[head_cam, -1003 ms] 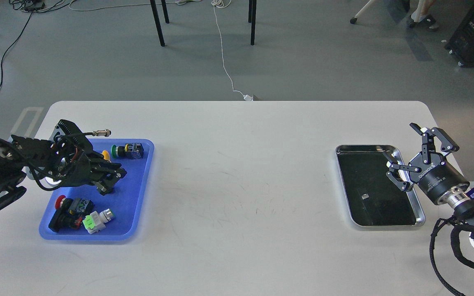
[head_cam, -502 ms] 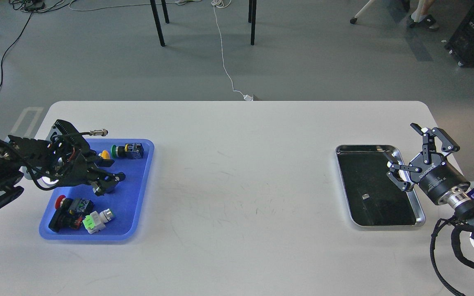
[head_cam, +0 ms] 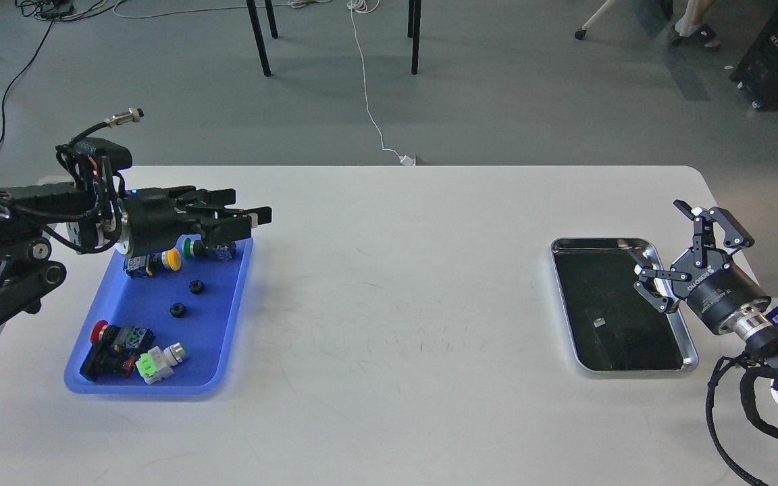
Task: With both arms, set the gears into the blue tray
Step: 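Open the left gripper and lift it from the blue tray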
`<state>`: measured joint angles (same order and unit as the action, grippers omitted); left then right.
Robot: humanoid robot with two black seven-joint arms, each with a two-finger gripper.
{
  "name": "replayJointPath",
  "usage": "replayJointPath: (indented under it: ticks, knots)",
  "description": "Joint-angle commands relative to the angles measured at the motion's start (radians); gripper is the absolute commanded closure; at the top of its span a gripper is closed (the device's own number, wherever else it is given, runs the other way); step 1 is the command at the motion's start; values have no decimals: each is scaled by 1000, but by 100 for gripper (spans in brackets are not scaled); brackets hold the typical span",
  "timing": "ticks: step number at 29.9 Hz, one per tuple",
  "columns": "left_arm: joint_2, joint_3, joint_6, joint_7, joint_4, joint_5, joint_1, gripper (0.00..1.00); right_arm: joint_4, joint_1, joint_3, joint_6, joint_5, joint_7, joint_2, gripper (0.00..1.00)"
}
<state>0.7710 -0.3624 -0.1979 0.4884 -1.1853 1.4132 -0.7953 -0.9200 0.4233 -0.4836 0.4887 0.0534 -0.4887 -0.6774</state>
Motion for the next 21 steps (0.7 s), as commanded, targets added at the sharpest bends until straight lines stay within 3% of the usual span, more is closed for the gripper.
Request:
replayJointPath:
  ticks: [1,3,7,12,17,21]
  knots:
    - [-90,-39,107,0,-10,-311,69,2,-8,3,7,0,-6,0,-22,1]
    - [-142,-111,164,0,-10,-402,135,2,-11,5,2,0,-3,0,-31,1]
    - [-251,-312,164,0,-10,-488,267,2,0,31,0,0,-6,0,-30,1]
    - [-334,-553,49,-2,-7,-603,425,2,3,35,-4,0,-6,0,-25,1]
    - [-387,-701,-54,-131,-2,-724,542,2,1,34,5,0,-7,0,-22,1]
    - [-395,-710,-78,-157,-2,-740,571,2,-3,34,-1,0,-7,0,-19,1]
